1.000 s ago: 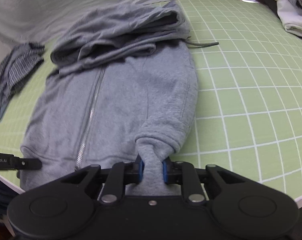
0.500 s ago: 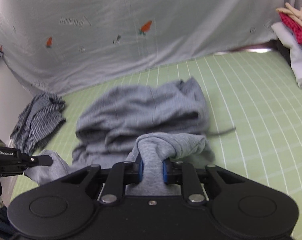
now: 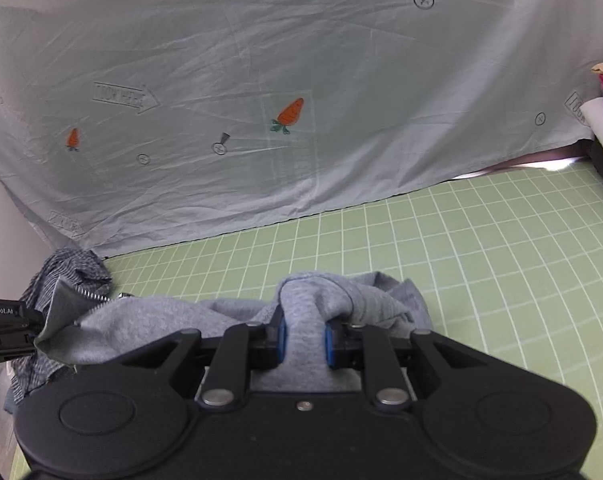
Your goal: Fold clothes
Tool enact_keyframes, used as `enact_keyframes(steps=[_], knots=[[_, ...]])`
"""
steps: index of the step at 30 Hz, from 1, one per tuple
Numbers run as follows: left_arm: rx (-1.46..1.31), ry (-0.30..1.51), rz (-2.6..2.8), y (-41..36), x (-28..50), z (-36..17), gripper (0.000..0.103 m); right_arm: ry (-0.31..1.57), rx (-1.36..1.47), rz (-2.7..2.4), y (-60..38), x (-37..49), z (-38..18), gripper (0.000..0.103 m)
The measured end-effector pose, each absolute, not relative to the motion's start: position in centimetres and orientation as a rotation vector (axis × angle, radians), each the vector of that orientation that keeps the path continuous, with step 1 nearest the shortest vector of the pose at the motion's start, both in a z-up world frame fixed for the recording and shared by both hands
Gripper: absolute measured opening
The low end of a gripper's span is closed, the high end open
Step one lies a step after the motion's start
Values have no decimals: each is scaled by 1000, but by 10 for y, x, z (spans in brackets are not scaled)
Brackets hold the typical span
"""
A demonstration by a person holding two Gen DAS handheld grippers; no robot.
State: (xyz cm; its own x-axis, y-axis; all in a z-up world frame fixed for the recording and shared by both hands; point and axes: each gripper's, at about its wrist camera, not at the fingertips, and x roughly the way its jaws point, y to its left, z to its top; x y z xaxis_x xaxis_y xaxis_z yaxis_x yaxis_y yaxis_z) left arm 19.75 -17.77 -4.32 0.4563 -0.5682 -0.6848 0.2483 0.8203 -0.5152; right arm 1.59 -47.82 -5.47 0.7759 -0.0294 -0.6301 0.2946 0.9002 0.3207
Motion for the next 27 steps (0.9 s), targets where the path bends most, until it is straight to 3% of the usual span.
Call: enact_keyframes(steps=[8, 13, 16, 18, 20, 24, 26, 27], knots=[[-382, 1107, -402, -196, 263, -108, 11, 795, 661, -247, -528, 89, -111, 24], [-437, 1116, -342, -189, 274, -120, 21, 803, 786, -266, -544, 107, -127, 27], [-476, 1098, -314, -182, 277, -119, 42, 784, 860, -272, -552, 113, -130, 32], [-441, 1049, -280, -178, 272, -109, 63, 755, 884, -270, -555, 112, -125, 35], [-406, 1001, -246, -175, 267, -100, 84, 729, 891, -270, -556, 109, -119, 42], [-376, 957, -231, -161, 263, -88, 87, 655, 817, -297, -554, 101, -100, 56], [-370, 969, -230, -156, 260, -89, 87, 604, 741, -336, -554, 95, -88, 87], [-358, 978, -227, -156, 258, -91, 89, 591, 705, -348, -555, 93, -83, 87]])
